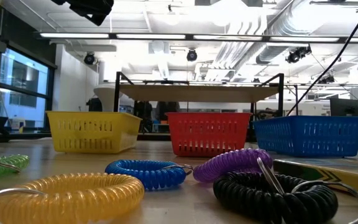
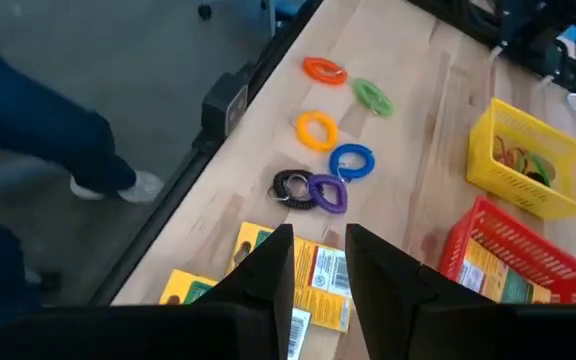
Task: Pick & Place Office Desk Supplies
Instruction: Stack the yellow crayola box on top of the yellow crayola box in the red bin
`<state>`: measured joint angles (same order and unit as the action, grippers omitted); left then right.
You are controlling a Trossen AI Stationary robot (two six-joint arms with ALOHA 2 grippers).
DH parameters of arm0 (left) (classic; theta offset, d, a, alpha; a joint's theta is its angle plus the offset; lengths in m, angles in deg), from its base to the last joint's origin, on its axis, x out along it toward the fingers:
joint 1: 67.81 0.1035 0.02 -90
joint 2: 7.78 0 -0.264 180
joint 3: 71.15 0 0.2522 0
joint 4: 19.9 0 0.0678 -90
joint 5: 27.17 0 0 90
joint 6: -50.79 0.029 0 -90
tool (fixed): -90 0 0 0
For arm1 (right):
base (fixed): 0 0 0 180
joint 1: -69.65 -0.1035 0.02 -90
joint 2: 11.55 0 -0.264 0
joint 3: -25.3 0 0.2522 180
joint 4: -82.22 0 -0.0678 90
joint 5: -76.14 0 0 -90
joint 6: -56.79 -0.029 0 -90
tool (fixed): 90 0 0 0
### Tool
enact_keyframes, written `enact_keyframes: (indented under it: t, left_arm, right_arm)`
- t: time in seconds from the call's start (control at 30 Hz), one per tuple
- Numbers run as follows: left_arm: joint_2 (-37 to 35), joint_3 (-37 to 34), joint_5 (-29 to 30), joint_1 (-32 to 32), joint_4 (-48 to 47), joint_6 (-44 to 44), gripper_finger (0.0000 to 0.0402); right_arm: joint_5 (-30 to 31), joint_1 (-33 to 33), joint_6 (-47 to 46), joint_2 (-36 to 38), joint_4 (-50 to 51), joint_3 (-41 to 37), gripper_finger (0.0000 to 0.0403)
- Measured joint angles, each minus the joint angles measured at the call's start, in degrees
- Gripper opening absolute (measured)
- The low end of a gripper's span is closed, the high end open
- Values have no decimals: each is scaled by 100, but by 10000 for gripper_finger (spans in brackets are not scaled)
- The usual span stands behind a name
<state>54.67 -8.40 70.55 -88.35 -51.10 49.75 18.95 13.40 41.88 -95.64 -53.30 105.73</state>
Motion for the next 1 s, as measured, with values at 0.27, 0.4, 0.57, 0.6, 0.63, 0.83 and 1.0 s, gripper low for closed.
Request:
enact_keyframes:
  t: [0.27,0.4,0.57,0.6,0.63,0.83,1.0]
  left_arm:
    - [0,0,0,0,0,0,54]
    - [0,0,0,0,0,0,54]
    - [0,0,0,0,-2,0,54]
    - [0,0,0,0,0,0,54]
    - [0,0,0,0,0,0,54]
    - [0,0,0,0,-2,0,54]
    - [0,0,0,0,-2,0,54]
  right_arm:
    - [-149,-43,208,-972,243,1062,82]
    - [-122,-132,148,-1431,295,1545,82]
    - [16,-304,22,-2015,402,2148,82]
    - [72,-352,-35,-2118,445,2278,82]
    - [150,-398,-100,-2219,529,2411,82]
    - [432,-691,-631,-2863,1062,3229,82]
    - [474,-847,-1340,-3280,1567,3616,82]
